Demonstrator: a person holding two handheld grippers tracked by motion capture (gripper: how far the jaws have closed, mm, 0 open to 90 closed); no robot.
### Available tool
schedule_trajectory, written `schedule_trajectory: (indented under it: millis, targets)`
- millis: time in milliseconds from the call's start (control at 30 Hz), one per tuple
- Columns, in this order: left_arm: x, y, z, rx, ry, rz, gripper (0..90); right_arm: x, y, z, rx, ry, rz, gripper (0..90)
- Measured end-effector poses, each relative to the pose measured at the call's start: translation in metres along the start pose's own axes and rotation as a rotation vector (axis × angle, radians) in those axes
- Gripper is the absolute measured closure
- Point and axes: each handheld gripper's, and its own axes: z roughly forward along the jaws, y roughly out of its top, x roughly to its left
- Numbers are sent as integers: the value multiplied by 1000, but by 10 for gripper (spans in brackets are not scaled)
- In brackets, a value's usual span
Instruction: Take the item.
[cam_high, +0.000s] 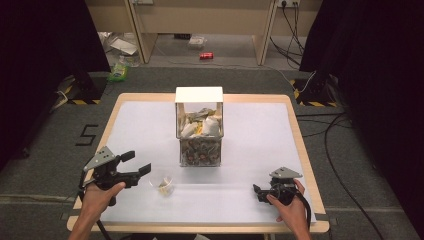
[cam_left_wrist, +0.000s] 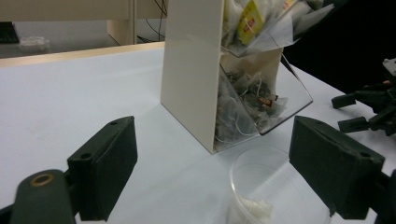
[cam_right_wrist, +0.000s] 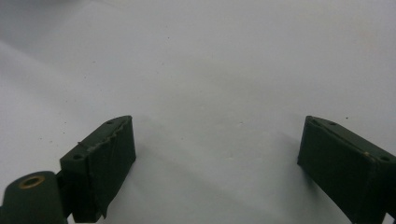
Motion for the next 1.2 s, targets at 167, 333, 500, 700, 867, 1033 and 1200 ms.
schedule_trajectory:
  millis: [167, 333, 500, 700, 867, 1033, 1200]
  targets:
    - [9, 3, 3, 2, 28, -5, 148, 0, 0, 0, 0, 0, 0, 116]
    - [16, 4, 8, 8, 46, -8, 148, 0, 0, 0, 0, 0, 0, 116]
    - [23, 3, 13, 21, 72, -10, 148, 0, 0, 0, 0, 1, 0, 116]
    - [30, 1, 17, 27, 90, -19, 148, 0, 0, 0, 0, 1, 0, 115]
    - [37, -2, 20, 34, 110, -27, 148, 0, 0, 0, 0, 1, 0, 115]
    - [42, -6, 26, 50, 128, -25, 148, 0, 0, 0, 0, 1, 0, 115]
    - [48, -11, 30, 66, 134, -39, 148, 0, 0, 0, 0, 1, 0, 115]
